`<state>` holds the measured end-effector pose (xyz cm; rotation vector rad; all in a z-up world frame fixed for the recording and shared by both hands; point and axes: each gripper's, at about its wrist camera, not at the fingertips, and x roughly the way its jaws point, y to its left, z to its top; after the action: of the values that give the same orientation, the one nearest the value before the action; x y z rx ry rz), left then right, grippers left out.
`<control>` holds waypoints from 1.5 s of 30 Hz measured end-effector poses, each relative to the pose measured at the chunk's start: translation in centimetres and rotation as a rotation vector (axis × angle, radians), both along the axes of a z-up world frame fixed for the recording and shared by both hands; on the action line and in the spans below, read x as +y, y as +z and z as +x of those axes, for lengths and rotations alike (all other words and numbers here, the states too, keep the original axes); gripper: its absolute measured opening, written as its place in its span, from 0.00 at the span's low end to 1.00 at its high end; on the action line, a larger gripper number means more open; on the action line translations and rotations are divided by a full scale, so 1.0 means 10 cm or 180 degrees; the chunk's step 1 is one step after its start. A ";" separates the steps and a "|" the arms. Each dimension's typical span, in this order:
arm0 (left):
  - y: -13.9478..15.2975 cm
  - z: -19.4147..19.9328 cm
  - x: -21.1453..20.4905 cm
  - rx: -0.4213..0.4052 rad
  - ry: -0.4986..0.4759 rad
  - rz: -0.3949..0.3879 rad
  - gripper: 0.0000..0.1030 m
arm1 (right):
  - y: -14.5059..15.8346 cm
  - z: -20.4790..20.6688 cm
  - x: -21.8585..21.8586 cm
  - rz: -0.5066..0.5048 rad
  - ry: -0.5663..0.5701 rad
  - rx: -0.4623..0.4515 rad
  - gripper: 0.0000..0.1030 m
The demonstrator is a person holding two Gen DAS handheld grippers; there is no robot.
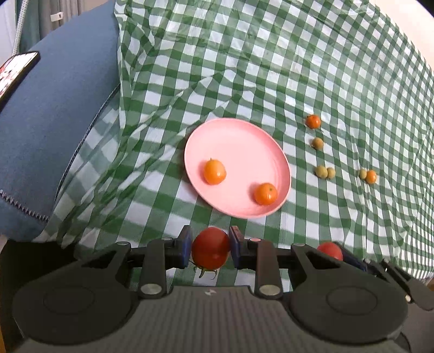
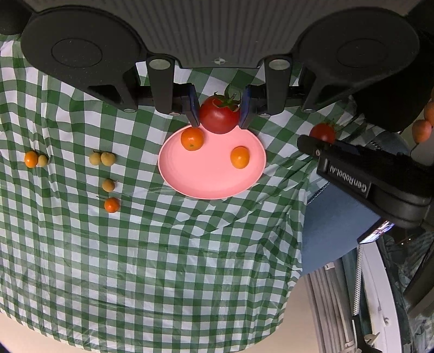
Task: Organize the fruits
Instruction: 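Carry both cherry tomatoes onto the pink plate and open both tools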
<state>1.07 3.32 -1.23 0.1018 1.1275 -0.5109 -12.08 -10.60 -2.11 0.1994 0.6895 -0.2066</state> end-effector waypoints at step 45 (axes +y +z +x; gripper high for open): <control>-0.53 1.12 -0.97 -0.0573 0.0018 -0.0060 1.00 | -0.54 1.43 -0.45 -0.0173 -0.0135 0.0309 0.76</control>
<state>12.28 -6.37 -6.50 0.1256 0.9465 -0.4972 2.17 -15.14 -7.48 0.1528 0.7757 -0.2766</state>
